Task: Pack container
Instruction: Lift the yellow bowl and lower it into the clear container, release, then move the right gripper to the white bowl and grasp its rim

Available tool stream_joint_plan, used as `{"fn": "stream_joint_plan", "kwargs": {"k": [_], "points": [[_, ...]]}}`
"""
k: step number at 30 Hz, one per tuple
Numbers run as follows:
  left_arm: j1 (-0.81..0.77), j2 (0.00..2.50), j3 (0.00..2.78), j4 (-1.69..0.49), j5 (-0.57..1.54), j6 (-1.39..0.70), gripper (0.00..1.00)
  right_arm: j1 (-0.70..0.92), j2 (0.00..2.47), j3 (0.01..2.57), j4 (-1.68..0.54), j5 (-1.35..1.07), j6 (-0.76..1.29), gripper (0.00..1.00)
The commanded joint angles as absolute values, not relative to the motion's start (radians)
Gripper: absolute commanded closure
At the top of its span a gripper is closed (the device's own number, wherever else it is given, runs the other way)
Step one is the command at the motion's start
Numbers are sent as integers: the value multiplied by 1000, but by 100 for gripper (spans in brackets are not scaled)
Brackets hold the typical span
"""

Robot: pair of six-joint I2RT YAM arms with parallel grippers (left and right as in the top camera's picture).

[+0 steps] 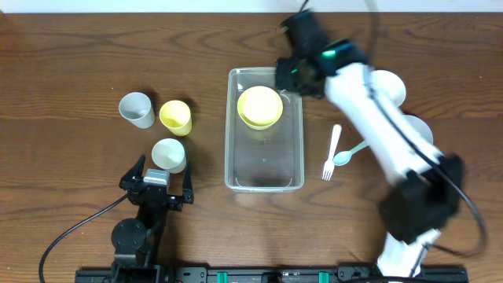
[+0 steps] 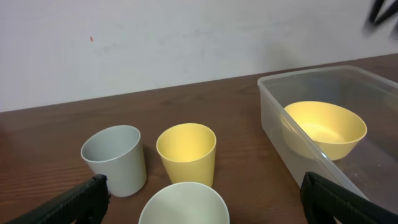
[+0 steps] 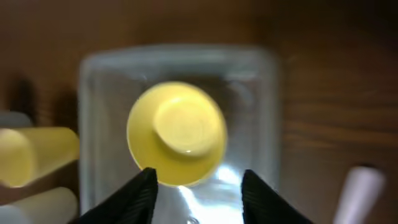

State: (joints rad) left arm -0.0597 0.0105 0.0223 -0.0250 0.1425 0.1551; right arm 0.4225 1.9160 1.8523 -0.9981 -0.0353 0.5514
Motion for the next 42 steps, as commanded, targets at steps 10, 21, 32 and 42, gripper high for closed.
{"fn": "stream_joint_plan", "kwargs": {"k": [10,21,32,42], "points": [[-54,6,4,-59,149,160,2,9,1850,1814,-1141,123,545,32],[-54,6,4,-59,149,160,2,-101,2011,1667,-1082,124,587,32],[-54,6,4,-59,149,160,2,-138,2050,1617,-976,127,586,34],[-54,6,4,-59,149,160,2,-138,2050,1444,-770,98,599,46]]}}
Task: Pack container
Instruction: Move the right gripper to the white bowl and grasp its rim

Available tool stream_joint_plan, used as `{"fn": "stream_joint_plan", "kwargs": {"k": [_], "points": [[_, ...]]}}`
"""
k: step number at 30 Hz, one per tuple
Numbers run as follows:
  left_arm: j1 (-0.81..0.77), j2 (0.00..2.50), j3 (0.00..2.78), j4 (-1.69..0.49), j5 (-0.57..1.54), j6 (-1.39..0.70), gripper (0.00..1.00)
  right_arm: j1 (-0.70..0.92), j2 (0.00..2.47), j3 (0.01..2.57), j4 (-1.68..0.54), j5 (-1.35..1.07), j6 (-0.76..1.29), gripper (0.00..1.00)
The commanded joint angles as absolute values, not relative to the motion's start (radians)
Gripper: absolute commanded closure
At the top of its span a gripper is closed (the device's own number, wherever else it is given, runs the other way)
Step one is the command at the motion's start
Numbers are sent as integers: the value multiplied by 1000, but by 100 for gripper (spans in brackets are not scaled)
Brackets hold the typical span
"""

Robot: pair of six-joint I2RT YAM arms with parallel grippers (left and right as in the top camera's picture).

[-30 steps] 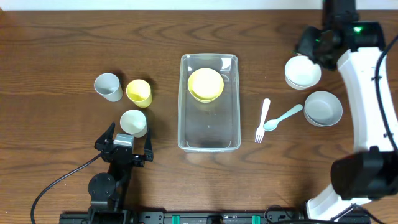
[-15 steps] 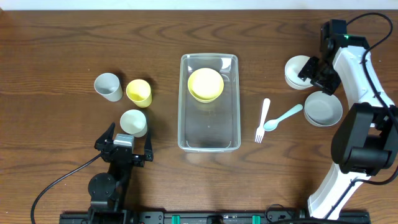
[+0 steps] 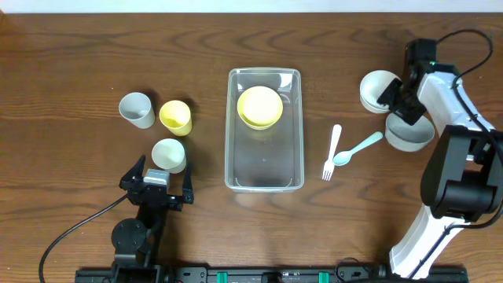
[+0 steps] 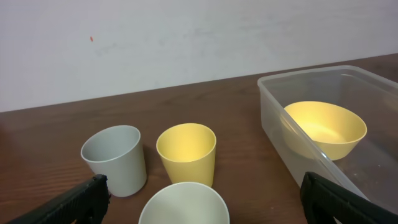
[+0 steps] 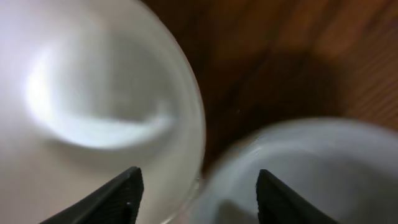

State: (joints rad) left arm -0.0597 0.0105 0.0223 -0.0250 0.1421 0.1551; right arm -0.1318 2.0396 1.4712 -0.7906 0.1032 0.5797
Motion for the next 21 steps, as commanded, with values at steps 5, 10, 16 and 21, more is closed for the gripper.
{"fn": "stream_joint_plan", "kwargs": {"k": [5,10,16,21], "points": [[-54,6,4,-59,149,160,2,-141,2050,1443,-762,101,598,57],[-54,6,4,-59,149,160,2,-145,2050,1443,-764,101,598,58],[-54,6,4,-59,149,160,2,-145,2047,1452,-799,81,585,55],[-54,6,4,-59,149,160,2,-145,2022,1496,-864,47,564,50]]}}
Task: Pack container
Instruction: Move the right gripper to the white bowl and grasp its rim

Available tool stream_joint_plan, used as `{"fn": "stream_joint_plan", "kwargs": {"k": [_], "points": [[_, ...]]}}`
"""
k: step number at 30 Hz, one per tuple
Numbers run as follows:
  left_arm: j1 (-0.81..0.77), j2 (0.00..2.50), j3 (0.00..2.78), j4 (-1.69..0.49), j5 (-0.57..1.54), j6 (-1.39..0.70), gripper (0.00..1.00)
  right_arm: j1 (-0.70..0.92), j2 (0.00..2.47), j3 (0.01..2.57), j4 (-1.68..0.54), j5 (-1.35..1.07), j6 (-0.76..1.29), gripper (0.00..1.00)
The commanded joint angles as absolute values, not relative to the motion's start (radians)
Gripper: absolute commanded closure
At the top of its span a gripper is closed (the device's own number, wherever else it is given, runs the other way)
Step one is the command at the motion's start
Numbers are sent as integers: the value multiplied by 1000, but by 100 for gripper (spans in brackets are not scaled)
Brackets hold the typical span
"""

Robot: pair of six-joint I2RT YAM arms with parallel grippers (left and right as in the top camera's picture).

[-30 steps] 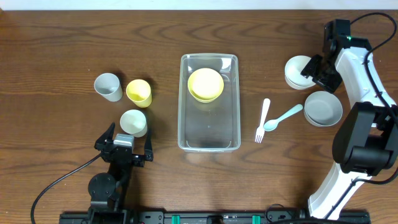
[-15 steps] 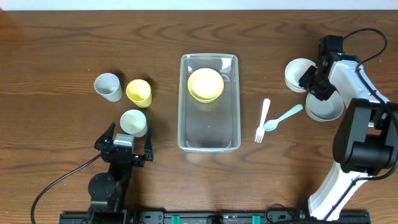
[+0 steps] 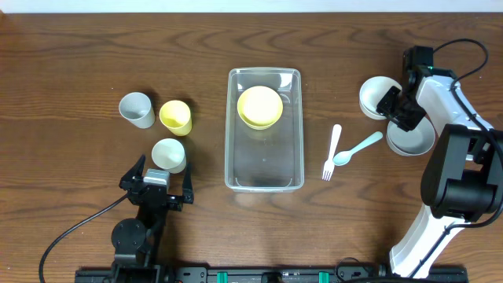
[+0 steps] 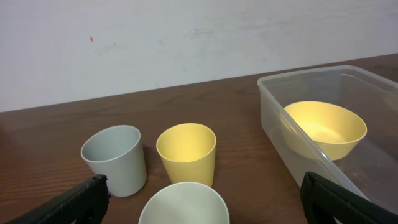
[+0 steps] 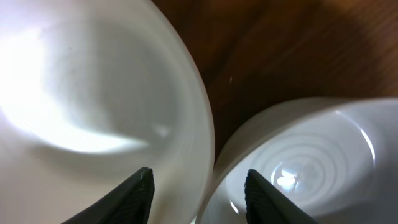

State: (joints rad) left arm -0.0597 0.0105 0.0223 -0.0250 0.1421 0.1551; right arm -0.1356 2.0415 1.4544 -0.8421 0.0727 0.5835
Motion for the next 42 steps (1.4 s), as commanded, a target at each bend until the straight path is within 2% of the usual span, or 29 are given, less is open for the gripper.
{"fn": "stream_joint_plan", "kwargs": {"k": [1,9,16,28,42], "points": [[-54,6,4,-59,149,160,2,-145,2012,1507,-878,43,559,49],[-54,6,4,-59,149,160,2,-145,1909,1597,-948,33,501,38],[-54,6,4,-59,149,160,2,-145,1895,1606,-869,84,428,30],[-54,6,4,-59,149,160,2,-170,2022,1606,-822,159,384,33],[-54,6,4,-59,149,160,2,-190,2120,1601,-802,123,373,45]]}}
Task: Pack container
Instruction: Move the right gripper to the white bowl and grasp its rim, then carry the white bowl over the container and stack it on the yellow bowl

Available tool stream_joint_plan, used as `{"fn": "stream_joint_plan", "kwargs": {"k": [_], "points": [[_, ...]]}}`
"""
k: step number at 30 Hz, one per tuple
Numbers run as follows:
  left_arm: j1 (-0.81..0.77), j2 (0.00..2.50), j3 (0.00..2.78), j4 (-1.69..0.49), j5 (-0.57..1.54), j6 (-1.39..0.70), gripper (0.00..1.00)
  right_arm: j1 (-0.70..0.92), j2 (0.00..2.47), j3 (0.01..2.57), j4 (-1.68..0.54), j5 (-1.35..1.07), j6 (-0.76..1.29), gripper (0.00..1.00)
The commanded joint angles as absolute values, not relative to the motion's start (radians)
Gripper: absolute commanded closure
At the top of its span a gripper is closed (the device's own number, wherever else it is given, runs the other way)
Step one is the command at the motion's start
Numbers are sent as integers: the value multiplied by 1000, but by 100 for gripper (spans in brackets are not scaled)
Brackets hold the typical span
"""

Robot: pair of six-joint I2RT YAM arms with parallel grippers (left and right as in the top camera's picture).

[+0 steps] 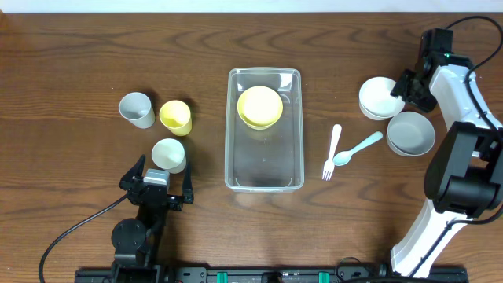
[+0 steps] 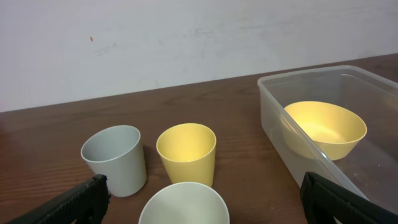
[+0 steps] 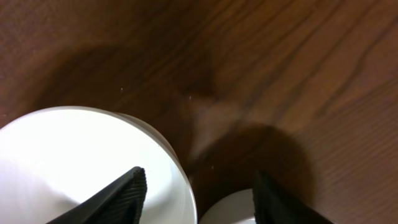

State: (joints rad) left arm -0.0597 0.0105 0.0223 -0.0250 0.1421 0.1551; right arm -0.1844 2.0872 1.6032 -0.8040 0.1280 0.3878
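Note:
A clear plastic container [image 1: 265, 185] stands mid-table with a yellow bowl [image 1: 260, 106] in its far end. To the right sit a white bowl [image 1: 379, 97] and a grey bowl [image 1: 411, 133]. My right gripper [image 1: 409, 85] hangs open over the white bowl's far right edge. In the right wrist view its fingers [image 3: 121, 193] straddle the white bowl's rim [image 3: 74, 155], with a sliver of the grey bowl [image 3: 231, 213] showing below. My left gripper [image 1: 157, 187] rests open behind a pale cup [image 2: 183, 202], holding nothing.
A white fork [image 1: 332, 151] and a light blue spoon [image 1: 355, 148] lie between the container and the bowls. A grey cup [image 1: 137, 109] and a yellow cup [image 1: 175, 117] stand at the left, beyond the pale cup [image 1: 168, 154].
My right gripper was low in the gap between the white and grey bowls. It now sits farther back and higher, by the white bowl's far edge. Both bowls stay put.
My right gripper was open over the container's far end, above the yellow bowl. Then it was at the right, between the white and grey bowls, then lower in that gap. Now it is drawn back, still open. The left arm has not moved.

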Motion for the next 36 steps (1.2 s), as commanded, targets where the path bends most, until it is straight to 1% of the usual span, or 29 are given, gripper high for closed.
{"fn": "stream_joint_plan", "kwargs": {"k": [1,3,7,10,14,17,18,25,32,36], "points": [[-54,6,4,-59,149,160,2,-189,2130,1601,-801,121,373,47],[-54,6,4,-59,149,160,2,-189,2146,1600,-796,105,373,51],[-54,6,4,-59,149,160,2,-189,2160,1600,-789,97,373,65],[-54,6,4,-59,149,160,2,-189,2160,1600,-785,97,373,71],[-54,6,4,-59,149,160,2,-189,2160,1600,-780,96,373,87],[-54,6,4,-59,149,160,2,-190,2160,1601,-777,82,373,97],[-54,6,4,-59,149,160,2,-190,2159,1602,-778,73,373,99],[-54,6,4,-59,149,160,2,-190,2114,1620,-796,-32,372,99],[-54,6,4,-59,149,160,2,-182,1980,1697,-848,-223,310,99],[-54,6,4,-59,149,160,2,-149,1890,1751,-894,-302,290,99]]}}
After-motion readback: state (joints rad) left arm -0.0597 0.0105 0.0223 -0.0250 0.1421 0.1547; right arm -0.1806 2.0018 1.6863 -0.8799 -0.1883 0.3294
